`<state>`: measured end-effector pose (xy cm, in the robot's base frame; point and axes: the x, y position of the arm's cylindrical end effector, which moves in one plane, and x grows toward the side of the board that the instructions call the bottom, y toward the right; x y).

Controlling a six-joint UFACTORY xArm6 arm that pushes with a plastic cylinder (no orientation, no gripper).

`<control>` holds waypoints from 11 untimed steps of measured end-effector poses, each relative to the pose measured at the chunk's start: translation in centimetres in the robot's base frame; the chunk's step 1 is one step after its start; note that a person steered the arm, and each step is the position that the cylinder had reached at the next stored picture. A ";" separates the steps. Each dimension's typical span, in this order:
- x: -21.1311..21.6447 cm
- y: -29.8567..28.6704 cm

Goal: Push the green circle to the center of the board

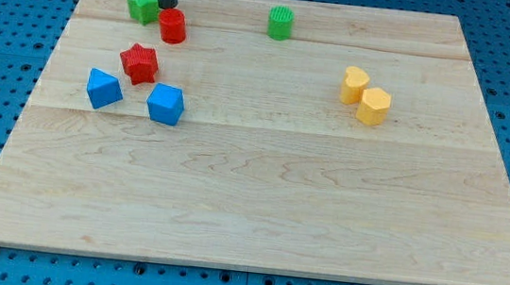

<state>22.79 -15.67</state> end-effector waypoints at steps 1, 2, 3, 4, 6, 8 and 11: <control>0.0 0.1; 0.0 0.1; 0.0 0.6; 0.0 0.6; -0.2 9.1; -1.3 13.5; 15.2 20.2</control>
